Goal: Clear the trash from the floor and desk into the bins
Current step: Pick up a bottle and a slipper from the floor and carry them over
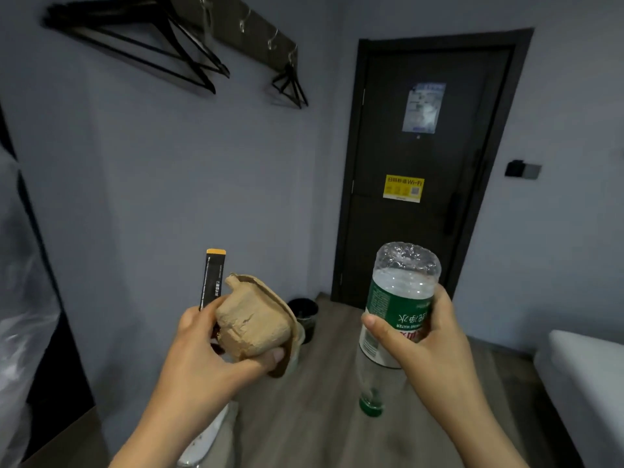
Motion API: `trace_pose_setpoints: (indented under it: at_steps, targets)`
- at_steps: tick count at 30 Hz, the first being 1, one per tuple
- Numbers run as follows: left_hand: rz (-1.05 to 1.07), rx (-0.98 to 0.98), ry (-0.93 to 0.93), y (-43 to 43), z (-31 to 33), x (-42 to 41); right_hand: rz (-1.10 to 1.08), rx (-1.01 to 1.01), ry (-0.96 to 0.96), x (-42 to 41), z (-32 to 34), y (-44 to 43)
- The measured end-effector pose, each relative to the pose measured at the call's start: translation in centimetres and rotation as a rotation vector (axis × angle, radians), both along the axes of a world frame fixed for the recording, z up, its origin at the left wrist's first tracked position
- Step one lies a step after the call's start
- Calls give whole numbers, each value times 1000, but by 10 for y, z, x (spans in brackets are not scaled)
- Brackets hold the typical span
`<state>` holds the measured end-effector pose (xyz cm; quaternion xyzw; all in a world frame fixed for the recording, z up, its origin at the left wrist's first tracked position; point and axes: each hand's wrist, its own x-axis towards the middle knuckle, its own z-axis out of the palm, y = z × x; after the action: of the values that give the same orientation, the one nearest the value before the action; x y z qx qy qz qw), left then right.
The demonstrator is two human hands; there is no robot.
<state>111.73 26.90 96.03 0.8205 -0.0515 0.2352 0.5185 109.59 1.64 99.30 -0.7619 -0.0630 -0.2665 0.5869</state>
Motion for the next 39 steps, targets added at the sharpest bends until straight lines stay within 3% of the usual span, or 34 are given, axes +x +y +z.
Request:
trace_pose_setpoints:
  at_steps: [11,22,39]
  targets:
    - [5,-38,81,11,-47,235,-21,-13,97,233,-38,-4]
    - [-61,50,171,-10,-76,453,-67,-15,161,437,-72,-30]
    - [84,157,380,-82,-132,730,126,-45,291,759,-125,-101]
